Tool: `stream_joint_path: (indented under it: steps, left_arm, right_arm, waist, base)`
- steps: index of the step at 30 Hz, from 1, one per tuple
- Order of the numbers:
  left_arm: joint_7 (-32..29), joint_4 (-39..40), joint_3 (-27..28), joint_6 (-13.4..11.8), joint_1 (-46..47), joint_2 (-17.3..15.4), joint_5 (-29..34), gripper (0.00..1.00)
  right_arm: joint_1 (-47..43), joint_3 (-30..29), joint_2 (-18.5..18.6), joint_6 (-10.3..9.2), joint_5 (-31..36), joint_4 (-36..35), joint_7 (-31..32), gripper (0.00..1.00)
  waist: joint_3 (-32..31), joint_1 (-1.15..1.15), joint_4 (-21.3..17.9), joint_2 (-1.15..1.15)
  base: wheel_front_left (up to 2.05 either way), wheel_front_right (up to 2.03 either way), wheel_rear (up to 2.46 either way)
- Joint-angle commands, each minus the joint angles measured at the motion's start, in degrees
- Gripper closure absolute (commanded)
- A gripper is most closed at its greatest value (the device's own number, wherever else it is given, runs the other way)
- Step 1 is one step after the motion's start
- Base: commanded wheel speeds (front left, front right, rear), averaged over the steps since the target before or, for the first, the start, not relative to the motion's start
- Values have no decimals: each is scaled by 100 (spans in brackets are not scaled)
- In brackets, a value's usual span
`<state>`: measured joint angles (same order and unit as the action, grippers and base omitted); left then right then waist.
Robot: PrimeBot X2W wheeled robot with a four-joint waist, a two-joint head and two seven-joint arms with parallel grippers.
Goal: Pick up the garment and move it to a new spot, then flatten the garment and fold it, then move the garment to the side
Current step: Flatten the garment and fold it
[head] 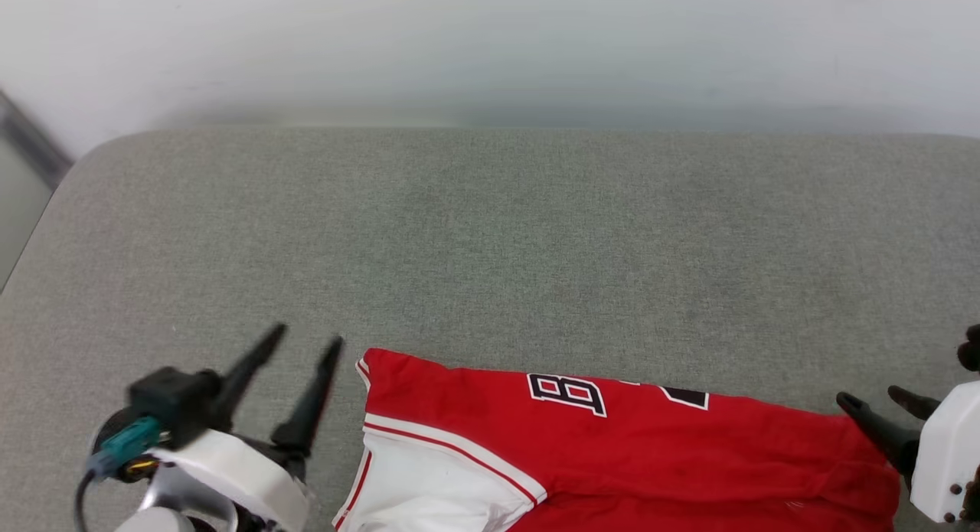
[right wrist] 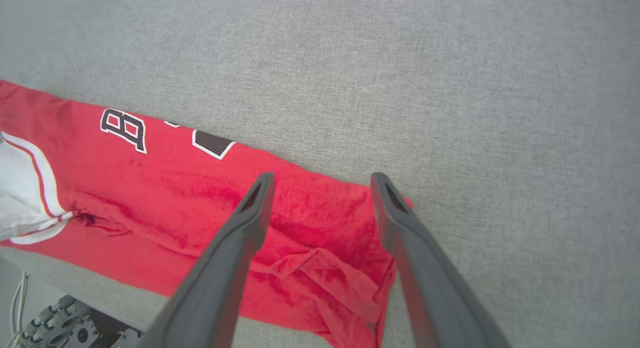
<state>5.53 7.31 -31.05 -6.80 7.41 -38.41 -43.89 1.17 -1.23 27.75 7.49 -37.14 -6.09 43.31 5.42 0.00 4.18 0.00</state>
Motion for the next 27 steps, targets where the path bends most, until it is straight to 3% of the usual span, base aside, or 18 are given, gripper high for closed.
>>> stream_joint_path:
  steps: [1,7,10,18,27]
  left_arm:
    - [423,-28,186,-172,-132,102,93,0]
    - [955,-28,802,-587,-499,486,557,0]
    - [970,184,1344,-578,-720,882,1054,0]
    - [964,294,2087,183,-1203,1792,2237,0]
    - [964,7,2452,981,-1080,2429,2797,0]
  right_arm:
    - [-83,-176,-197,0,68,-41,-45,0]
    - [-406,-792,-812,0,342,-107,-236,0]
    - [-573,-1122,-1113,-1,542,-69,-284,0]
    - [-798,-1848,-1654,0,1038,233,-48,0]
    - [-718,-2097,-1877,0,1142,828,249,0]
  waist:
    - [-28,0,7,0]
    - [-13,0,69,0]
    - [23,0,106,0]
    - [184,0,276,0]
    - [376,0,534,0]
  base:
    - [0,0,0]
    - [0,0,0]
    - [0,0,0]
    - [0,0,0]
    - [0,0,0]
